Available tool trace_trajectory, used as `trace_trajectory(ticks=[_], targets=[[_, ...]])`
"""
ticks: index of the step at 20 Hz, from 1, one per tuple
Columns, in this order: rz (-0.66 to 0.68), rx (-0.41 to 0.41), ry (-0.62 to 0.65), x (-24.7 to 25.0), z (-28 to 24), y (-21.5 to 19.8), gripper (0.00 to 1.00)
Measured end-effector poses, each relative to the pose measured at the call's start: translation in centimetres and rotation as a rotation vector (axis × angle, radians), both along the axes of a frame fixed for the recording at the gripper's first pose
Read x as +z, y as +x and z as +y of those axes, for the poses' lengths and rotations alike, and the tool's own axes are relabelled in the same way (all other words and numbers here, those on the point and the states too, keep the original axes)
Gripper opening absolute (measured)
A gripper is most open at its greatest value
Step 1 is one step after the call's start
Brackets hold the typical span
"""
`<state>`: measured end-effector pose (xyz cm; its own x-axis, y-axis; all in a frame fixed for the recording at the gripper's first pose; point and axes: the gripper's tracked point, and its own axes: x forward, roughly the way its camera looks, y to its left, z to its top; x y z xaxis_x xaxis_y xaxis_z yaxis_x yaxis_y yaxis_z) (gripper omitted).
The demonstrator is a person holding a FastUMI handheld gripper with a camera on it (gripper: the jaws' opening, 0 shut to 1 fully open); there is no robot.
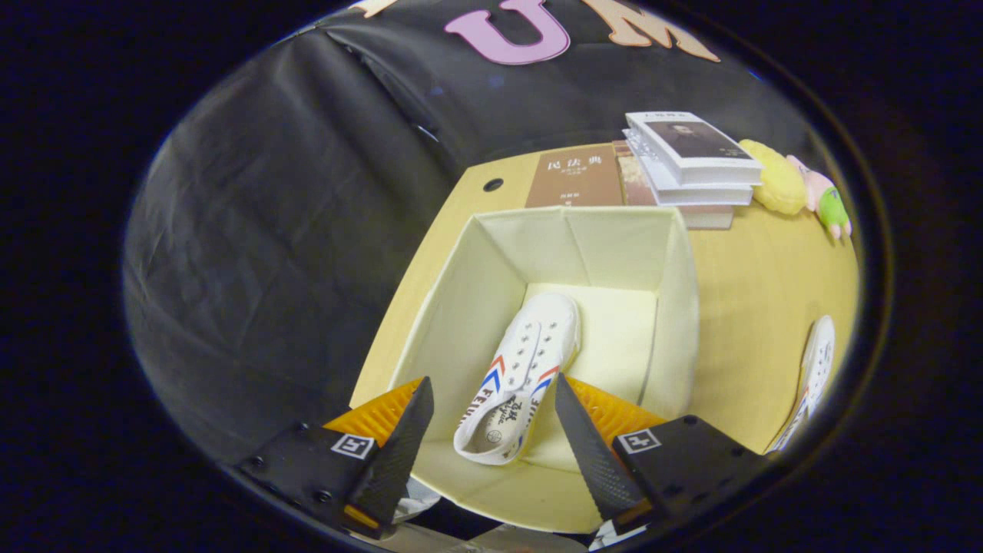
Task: Open the storage box then place both shoes into the box .Put the left shoe in first, then the right shoe, with the right side of both shoes facing outward in a uniform manner.
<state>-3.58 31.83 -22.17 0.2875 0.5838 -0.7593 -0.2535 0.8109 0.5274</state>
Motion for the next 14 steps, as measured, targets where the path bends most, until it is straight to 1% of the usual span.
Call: trace_trajectory(ticks=[3, 7, 14], targets=[[-0.027, -0.046, 0.031, 2.1, -3.0, 1.0, 0.99], [-0.081, -0.085, 0.032, 3.9, -7.4, 2.0, 0.99], [-0.115, -0.141, -0.046, 3.1, -16.0, 2.6, 0.99]])
